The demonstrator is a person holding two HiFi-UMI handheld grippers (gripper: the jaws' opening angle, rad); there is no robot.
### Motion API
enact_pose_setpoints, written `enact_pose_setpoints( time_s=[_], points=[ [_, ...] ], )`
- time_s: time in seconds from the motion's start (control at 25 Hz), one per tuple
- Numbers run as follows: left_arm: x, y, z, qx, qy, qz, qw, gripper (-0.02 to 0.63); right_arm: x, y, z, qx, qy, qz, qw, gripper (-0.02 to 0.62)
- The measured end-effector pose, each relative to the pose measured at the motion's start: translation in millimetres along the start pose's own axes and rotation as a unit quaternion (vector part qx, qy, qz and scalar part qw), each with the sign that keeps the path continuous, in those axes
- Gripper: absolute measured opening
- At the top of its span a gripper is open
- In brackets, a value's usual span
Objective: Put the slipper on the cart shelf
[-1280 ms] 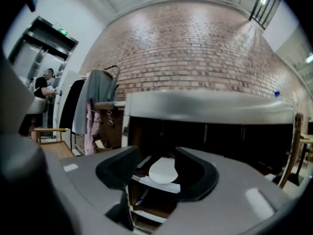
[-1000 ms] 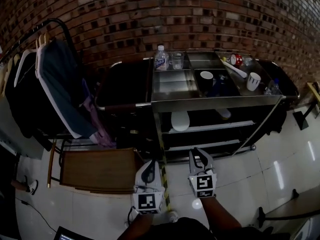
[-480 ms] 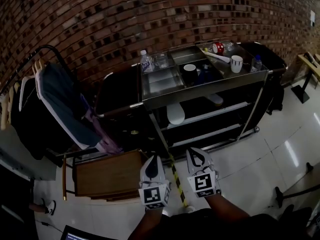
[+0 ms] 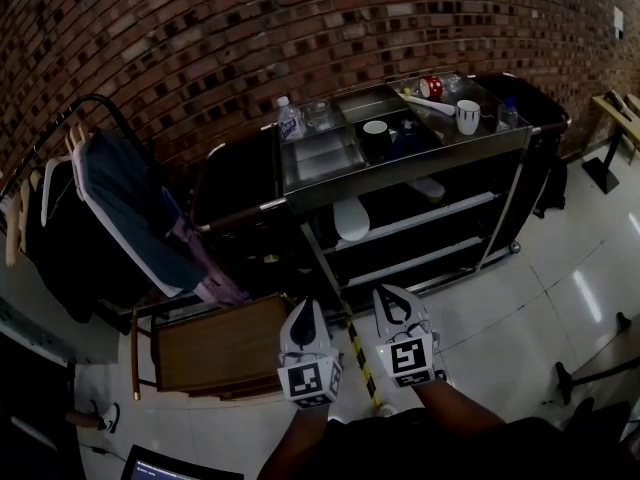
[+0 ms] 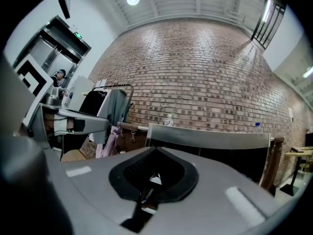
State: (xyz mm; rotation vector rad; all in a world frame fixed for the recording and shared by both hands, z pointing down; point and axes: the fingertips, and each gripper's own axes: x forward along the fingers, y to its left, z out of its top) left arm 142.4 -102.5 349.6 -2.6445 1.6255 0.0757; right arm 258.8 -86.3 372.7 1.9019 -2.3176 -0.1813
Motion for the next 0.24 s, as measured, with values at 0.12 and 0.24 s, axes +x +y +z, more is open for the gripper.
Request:
enact_pose_setpoints(
  time_s=[0.12,0.24],
  points=[
    [1.9,-2.5,0.4,0.004,-0.001,0.0,1.0,0.012,0.5,-2.0,0.2,-0.003,-0.005,-0.001,1.0,0.002],
    [4.8,-6.9,0.7,0.001,-0.003,0.001,1.0,0.011,2.7,-2.9,0.0,-0.006,-0.009,0.001,1.0,0.002]
  ],
)
